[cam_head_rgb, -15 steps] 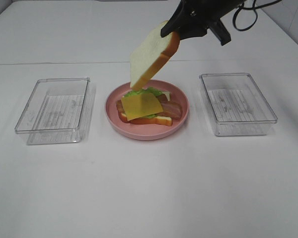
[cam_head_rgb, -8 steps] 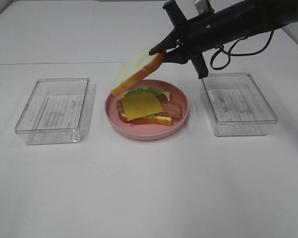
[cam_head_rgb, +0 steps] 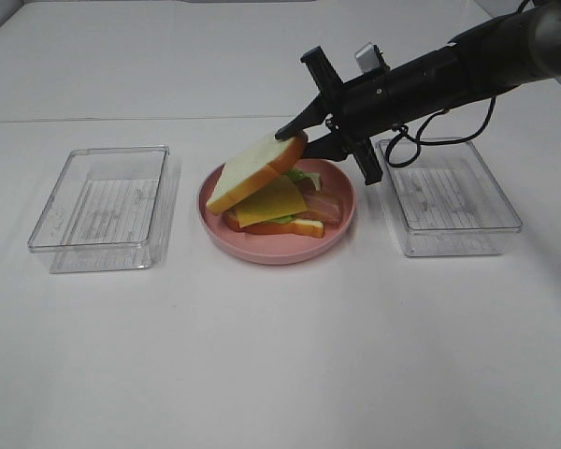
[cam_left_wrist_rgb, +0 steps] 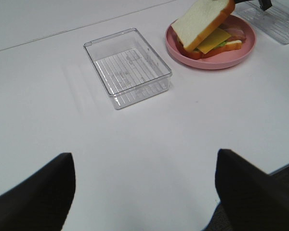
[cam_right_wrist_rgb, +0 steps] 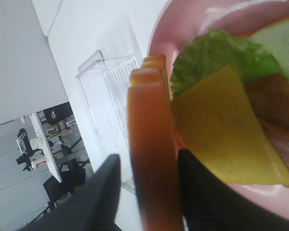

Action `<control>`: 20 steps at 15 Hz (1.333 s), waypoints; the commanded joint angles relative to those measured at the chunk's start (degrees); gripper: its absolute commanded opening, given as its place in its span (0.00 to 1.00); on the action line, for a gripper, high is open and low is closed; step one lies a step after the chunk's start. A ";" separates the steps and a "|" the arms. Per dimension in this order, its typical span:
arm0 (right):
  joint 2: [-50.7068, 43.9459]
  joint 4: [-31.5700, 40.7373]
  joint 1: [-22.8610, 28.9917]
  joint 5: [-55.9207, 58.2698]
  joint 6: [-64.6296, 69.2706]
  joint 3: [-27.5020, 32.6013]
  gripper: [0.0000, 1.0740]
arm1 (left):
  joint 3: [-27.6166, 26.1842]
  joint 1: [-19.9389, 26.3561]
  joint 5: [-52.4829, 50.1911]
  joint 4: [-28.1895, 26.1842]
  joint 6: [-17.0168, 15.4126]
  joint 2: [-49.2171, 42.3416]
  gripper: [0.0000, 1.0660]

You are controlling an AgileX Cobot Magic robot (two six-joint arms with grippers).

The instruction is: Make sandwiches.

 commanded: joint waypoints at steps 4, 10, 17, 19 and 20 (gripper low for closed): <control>-2.23 -10.31 0.00 2.01 0.80 -0.11 0.70 | 0.40 -0.06 -0.57 -0.34 0.00 -0.46 0.72; -11.29 -38.22 0.00 5.50 11.40 -0.11 0.70 | 0.40 -0.06 -0.57 -0.29 0.00 -0.46 0.72; -29.68 -54.95 0.00 20.86 11.86 0.40 0.70 | 0.40 -0.06 -0.57 -0.29 0.17 -0.46 0.72; -41.94 -58.21 0.00 22.12 14.38 6.25 0.70 | 0.40 -0.06 -0.57 -0.29 0.17 -0.46 0.72; -46.98 -59.76 0.00 22.17 15.41 9.85 0.70 | 0.40 -0.06 -0.57 -0.29 0.17 -0.46 0.72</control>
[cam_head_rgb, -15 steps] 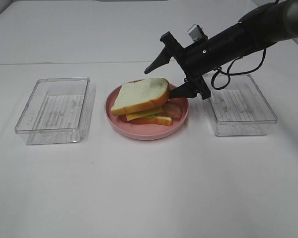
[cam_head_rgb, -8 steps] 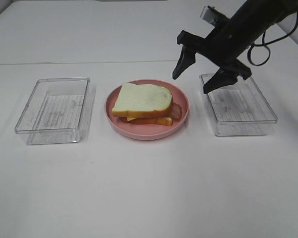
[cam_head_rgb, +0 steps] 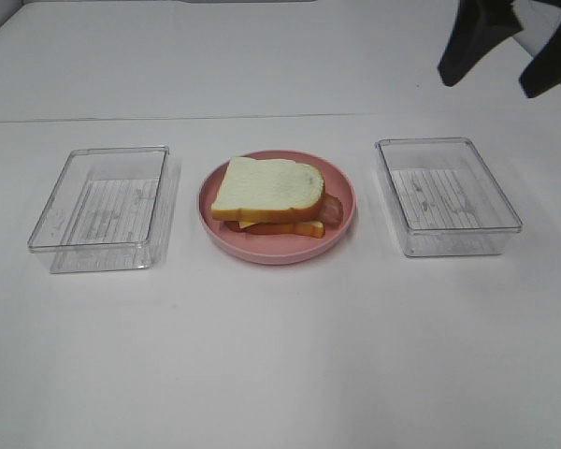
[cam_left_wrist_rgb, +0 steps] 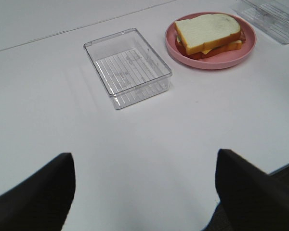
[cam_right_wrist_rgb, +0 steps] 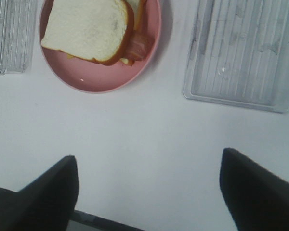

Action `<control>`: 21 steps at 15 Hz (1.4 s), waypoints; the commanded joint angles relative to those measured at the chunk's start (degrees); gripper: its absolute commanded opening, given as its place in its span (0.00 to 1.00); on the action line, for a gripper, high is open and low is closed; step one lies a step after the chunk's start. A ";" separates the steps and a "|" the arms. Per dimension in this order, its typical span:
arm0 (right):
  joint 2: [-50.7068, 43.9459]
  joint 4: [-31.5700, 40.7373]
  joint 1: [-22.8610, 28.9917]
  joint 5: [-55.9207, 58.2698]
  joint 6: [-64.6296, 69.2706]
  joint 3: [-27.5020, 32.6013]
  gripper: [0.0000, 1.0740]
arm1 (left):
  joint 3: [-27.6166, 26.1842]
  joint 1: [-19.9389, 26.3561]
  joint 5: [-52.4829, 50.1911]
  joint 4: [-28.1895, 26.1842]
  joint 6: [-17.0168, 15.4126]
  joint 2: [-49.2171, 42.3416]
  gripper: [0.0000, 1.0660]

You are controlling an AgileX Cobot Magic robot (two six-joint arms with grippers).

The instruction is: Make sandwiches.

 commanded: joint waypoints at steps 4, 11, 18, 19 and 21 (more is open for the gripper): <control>-23.43 -6.36 0.00 2.18 3.95 16.56 0.70 | 0.40 -0.06 -0.57 -0.29 0.11 -0.46 0.72; -63.66 -7.96 0.00 3.72 4.35 42.00 0.70 | 0.40 -0.06 -0.57 -0.29 0.11 -0.46 0.72; -86.46 -8.25 0.00 0.63 0.11 50.94 0.70 | 0.40 -0.06 -0.57 -0.06 0.23 -0.40 0.72; -86.34 -8.19 -0.06 -1.66 0.17 51.34 0.70 | 0.40 -0.06 -0.57 0.00 0.23 -0.40 0.72; -86.34 -8.25 -0.06 -4.24 0.11 51.91 0.70 | 0.40 -0.06 -0.57 -0.06 0.29 -0.40 0.72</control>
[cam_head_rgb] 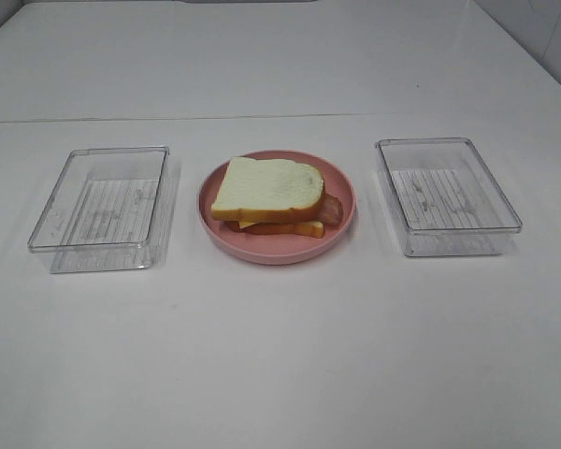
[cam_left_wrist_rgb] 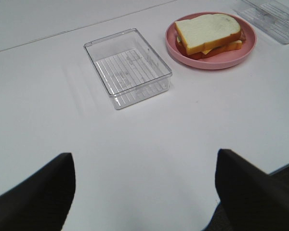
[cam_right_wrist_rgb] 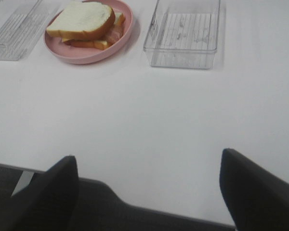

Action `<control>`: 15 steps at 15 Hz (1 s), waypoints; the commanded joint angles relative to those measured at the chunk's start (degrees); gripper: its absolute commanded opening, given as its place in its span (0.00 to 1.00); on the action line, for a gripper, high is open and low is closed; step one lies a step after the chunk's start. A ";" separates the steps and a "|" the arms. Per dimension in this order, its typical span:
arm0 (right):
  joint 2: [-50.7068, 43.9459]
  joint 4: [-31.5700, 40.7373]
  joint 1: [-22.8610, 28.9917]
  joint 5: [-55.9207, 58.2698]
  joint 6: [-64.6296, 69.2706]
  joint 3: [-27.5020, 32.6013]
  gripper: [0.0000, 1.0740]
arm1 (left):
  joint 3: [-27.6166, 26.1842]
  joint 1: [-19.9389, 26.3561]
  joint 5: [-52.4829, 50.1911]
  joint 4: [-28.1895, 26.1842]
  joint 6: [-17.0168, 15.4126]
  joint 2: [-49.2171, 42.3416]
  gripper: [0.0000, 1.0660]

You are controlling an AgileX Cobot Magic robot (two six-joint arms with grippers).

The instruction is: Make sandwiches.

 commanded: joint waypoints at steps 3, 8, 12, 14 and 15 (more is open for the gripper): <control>0.34 -0.17 -0.06 -5.90 -1.66 2.35 0.70 | 0.40 -0.06 -0.52 -0.06 0.34 -0.46 0.72; 0.34 0.17 -0.06 -5.90 -1.60 2.35 0.70 | 0.40 -0.06 -0.52 -0.11 0.34 -0.46 0.72; 0.34 0.17 -0.06 -5.90 -1.60 2.35 0.70 | 0.40 11.69 -0.52 -0.11 0.34 -0.46 0.72; 0.23 0.29 -0.57 -5.90 -1.60 2.35 0.70 | 0.40 18.62 -0.52 -0.11 0.34 -0.46 0.72; 0.11 0.34 -2.64 -5.90 -1.60 2.35 0.70 | 0.40 22.23 -0.52 -0.11 0.34 -0.46 0.72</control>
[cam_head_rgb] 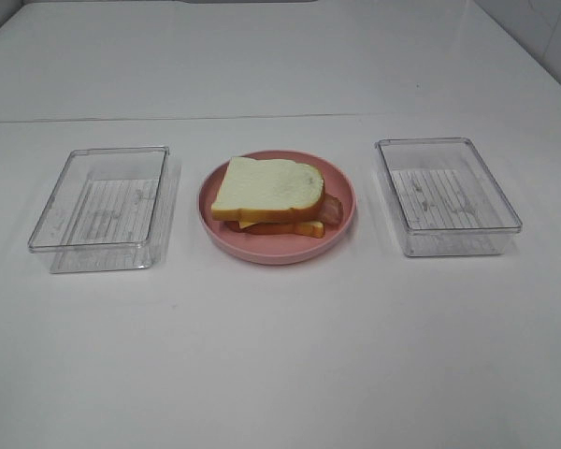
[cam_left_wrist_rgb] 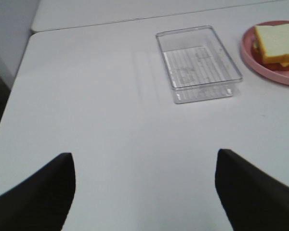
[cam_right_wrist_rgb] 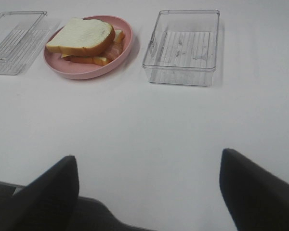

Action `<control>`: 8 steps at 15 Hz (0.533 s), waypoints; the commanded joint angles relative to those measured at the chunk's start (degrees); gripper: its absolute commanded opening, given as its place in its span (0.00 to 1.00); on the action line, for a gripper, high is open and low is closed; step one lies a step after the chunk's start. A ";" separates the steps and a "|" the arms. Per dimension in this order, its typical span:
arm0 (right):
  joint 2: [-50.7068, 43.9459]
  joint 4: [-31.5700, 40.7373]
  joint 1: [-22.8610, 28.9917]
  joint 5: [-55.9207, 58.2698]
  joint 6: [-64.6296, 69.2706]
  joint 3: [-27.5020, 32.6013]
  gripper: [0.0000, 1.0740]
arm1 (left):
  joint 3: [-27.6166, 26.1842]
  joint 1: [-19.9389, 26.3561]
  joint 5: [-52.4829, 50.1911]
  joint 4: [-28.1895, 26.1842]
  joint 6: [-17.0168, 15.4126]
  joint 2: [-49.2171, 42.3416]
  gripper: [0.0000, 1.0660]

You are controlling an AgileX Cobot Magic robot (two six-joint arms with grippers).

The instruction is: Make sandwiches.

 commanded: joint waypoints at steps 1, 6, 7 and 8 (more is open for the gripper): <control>-0.17 0.29 -4.58 -0.69 -0.40 0.17 0.70 | 0.40 6.70 -0.52 -0.11 0.17 -0.46 0.72; -0.23 0.29 -15.47 -0.69 -0.40 0.17 0.70 | 0.40 7.68 -0.52 0.00 0.17 -1.38 0.72; -0.23 0.29 -16.62 -0.69 -0.40 0.17 0.70 | 0.40 7.68 -0.52 0.00 0.17 -1.38 0.72; -0.92 0.40 -16.96 -0.69 -0.40 0.17 0.70 | 0.40 7.68 -0.52 0.00 0.17 -1.09 0.72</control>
